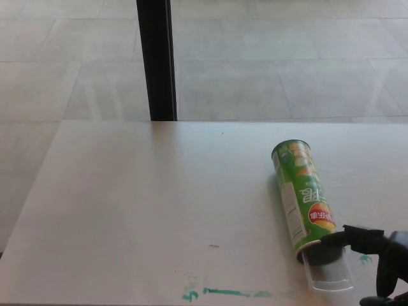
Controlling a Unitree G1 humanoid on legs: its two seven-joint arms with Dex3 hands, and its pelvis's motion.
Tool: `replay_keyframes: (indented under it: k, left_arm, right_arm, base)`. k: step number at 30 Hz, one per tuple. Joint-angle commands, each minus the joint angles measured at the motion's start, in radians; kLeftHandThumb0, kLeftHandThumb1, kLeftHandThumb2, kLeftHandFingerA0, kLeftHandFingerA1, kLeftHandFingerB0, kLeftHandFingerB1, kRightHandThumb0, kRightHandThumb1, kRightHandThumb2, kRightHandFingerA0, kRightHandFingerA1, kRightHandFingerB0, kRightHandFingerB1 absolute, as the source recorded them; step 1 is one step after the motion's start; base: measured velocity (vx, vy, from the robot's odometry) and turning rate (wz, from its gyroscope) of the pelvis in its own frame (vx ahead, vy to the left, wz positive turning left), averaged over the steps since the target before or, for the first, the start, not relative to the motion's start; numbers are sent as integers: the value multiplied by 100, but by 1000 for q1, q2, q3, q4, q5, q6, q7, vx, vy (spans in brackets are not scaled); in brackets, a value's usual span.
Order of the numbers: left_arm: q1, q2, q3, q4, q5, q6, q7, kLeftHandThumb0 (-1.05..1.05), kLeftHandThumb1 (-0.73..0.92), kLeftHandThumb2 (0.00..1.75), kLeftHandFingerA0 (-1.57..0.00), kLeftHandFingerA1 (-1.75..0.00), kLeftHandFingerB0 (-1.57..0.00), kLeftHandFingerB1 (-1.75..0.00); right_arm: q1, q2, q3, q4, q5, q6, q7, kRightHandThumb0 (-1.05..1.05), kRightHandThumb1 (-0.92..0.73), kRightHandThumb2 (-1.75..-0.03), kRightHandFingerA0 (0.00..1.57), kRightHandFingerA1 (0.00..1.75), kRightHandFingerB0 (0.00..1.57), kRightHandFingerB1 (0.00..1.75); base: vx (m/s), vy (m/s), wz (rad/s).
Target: Use the finger on the right hand of the robot to pull out the chips tray kept inside a container in the middle of the desk
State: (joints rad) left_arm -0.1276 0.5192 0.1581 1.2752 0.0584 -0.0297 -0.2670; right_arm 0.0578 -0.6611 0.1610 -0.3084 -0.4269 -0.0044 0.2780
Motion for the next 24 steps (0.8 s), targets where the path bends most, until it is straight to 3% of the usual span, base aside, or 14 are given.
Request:
replay_keyframes:
  k: [1,2,3,13,21,24]
  left_arm:
    - [-3,26,-3,1,1,0,6,-50,73,63,-60,-68,-56,-55]
    - [-3,26,-7,2,5,-4,4,-49,74,62,-59,-66,-56,-54]
    - [-5,27,-8,0,4,2,4,-49,74,62,-62,-71,-61,-58]
    - [-9,28,-6,3,-3,11,7,-48,74,62,-61,-69,-58,-56]
    - [-9,29,-16,8,6,2,8,-50,73,63,-59,-68,-58,-55]
    - [-9,29,-11,4,-1,8,1,-49,74,62,-59,-67,-56,-54]
  right_arm:
    - [-34,-5,32,36,-92,-6,8,-7,-49,-54,91,114,34,39]
    - [-38,-2,40,44,-101,-4,5,-8,-49,-54,91,114,34,40]
    - [-53,4,66,78,-130,-3,-1,-11,-49,-54,93,102,34,40]
    - [-84,26,146,164,-250,48,-5,-16,-49,-54,96,83,36,40]
    - [-110,56,178,240,-287,56,-10,-14,-49,-54,96,95,35,42]
    - [-110,63,196,259,-308,48,-20,-14,-48,-54,98,91,36,41]
  base:
    - [0,0,0]
    - [0,0,0]
    - [0,0,0]
    - [0,0,0]
    - [0,0,0]
    - [0,0,0]
